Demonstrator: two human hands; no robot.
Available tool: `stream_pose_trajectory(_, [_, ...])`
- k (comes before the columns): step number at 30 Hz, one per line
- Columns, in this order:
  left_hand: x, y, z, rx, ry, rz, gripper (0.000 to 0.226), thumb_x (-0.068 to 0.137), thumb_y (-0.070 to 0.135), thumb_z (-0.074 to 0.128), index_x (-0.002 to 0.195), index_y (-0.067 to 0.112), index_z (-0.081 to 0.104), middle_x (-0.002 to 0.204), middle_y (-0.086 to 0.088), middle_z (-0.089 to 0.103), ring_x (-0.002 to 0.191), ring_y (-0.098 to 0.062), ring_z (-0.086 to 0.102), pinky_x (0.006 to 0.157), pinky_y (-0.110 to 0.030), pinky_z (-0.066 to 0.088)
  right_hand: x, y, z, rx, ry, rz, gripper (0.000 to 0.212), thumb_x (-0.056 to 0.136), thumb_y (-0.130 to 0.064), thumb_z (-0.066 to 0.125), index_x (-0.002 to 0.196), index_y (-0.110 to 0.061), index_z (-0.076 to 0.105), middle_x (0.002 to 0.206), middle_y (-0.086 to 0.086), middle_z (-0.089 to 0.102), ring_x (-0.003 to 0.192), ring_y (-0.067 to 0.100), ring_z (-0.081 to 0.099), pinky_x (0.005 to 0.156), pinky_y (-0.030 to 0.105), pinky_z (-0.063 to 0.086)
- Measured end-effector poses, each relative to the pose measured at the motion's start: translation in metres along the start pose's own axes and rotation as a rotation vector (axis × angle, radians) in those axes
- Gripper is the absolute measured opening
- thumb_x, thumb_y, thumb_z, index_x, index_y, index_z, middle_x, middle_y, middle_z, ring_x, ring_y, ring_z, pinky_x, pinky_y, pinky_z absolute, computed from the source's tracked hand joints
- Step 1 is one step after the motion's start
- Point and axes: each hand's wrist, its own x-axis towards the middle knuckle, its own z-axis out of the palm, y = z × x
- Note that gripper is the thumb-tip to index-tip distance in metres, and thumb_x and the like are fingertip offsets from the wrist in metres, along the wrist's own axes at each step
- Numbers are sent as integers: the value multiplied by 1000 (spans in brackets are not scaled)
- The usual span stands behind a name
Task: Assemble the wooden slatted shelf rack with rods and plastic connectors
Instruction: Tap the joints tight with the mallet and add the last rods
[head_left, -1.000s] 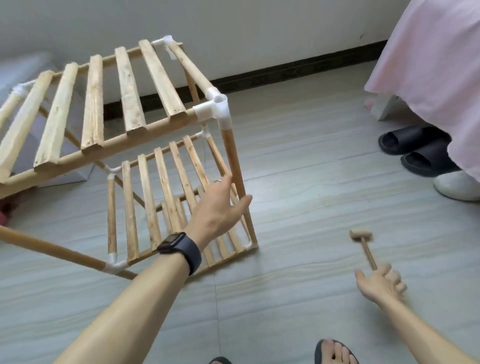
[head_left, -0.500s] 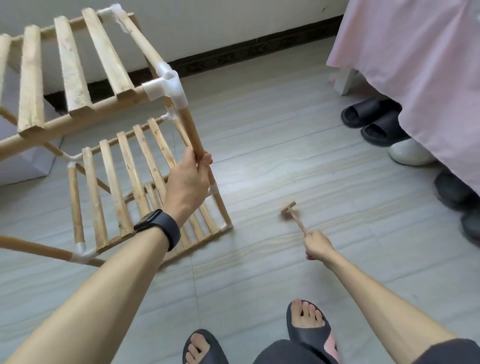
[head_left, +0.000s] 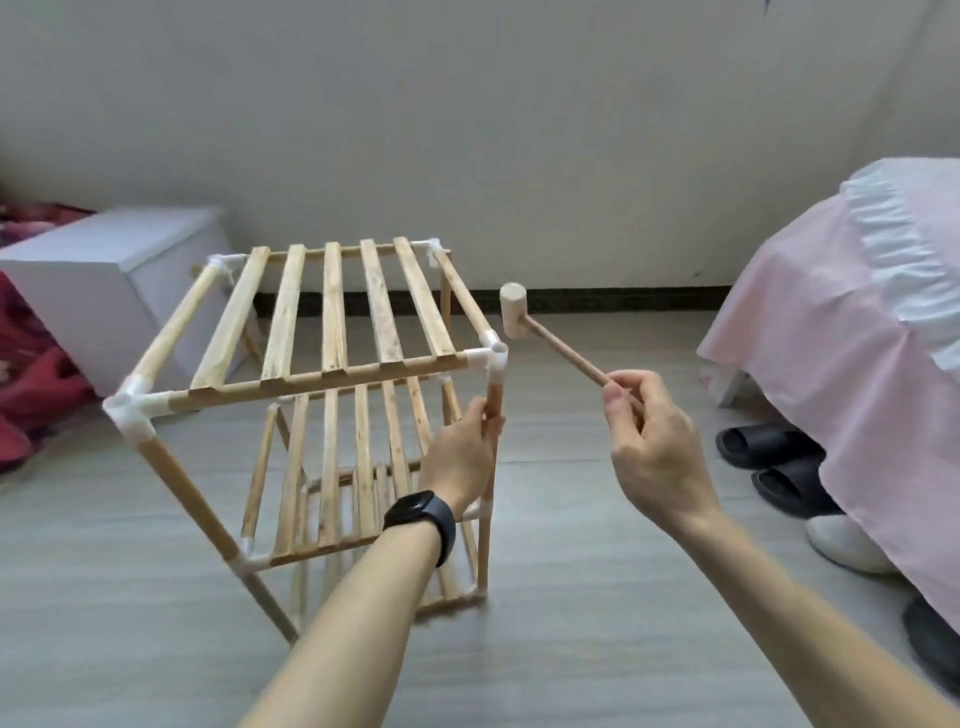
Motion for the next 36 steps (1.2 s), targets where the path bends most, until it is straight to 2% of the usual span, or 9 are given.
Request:
stream_pose_trajectory(7, [2, -6, 0, 21, -1, 5, 19, 106, 44, 36, 108, 32, 52, 86, 1, 69, 80, -16, 68, 76, -47, 60, 17, -26, -23, -173, -127, -129, 15, 107, -25, 46, 105, -24, 61, 61, -6, 53, 56, 8, 51, 53, 24, 32])
stream_pose_trajectory(14, [2, -7, 1, 48, -16, 22, 16, 107, 42, 35, 109, 34, 49, 90, 1, 71, 82, -16, 70, 75, -45, 61, 14, -41, -44, -119, 110, -274, 18, 107, -19, 48, 112, -15, 64, 63, -14, 45, 57, 3, 50, 54, 11, 34])
stream_pose_trajectory(18, [0, -4, -1, 40, -19, 24, 19, 107, 41, 35, 113, 30, 49, 92, -2, 71, 85, -19, 70, 76, -47, 61, 16, -37, -40, -466, -284, -201, 24, 107, -24, 45, 106, -12, 66, 69, -8, 57, 64, 11, 55, 60, 29, 37])
stream_pose_trajectory(19, [-1, -3, -1, 38, -23, 21, 20, 107, 41, 34, 114, 29, 49, 93, -3, 71, 87, -20, 71, 76, -48, 60, 18, -37, -40, -443, -294, -181, 24, 107, -24, 45, 105, -12, 66, 68, -8, 56, 62, 10, 53, 59, 29, 35])
stream_pose_trajectory(22, [-1, -2, -1, 49, -27, 13, 22, 108, 42, 33, 115, 27, 49, 96, -5, 72, 91, -23, 71, 78, -51, 59, 15, -44, -40, -204, -24, -241, 20, 107, -19, 47, 102, -12, 65, 59, -12, 46, 56, 6, 51, 52, 15, 33])
stream_pose_trajectory(24, [-1, -3, -1, 50, -23, 12, 23, 107, 43, 34, 116, 27, 49, 96, -5, 72, 90, -23, 71, 78, -51, 59, 11, -45, -39, -198, 44, -304, 18, 107, -16, 48, 104, -11, 65, 60, -13, 46, 56, 5, 51, 53, 12, 35])
stream_pose_trajectory(28, [-1, -4, -1, 42, -22, 21, 22, 107, 43, 34, 114, 27, 48, 94, -5, 72, 89, -22, 71, 76, -50, 60, 12, -32, -37, -440, -287, -206, 22, 106, -24, 47, 103, -13, 65, 68, -5, 58, 62, 17, 53, 58, 30, 35])
stream_pose_trajectory(32, [2, -7, 0, 71, -15, 32, 22, 106, 45, 33, 112, 29, 47, 91, -2, 71, 82, -20, 70, 73, -49, 61, 14, -33, -42, -214, -10, -248, 16, 106, -19, 49, 102, -16, 65, 57, -11, 46, 57, 8, 51, 52, 17, 33])
stream_pose_trajectory(36, [-2, -5, -4, 74, -54, 38, 23, 106, 45, 34, 113, 28, 48, 90, -4, 71, 81, -21, 71, 72, -47, 61, 17, -25, -37, -336, -199, -194, 19, 106, -22, 49, 101, -14, 67, 62, -10, 53, 57, 9, 51, 52, 19, 31])
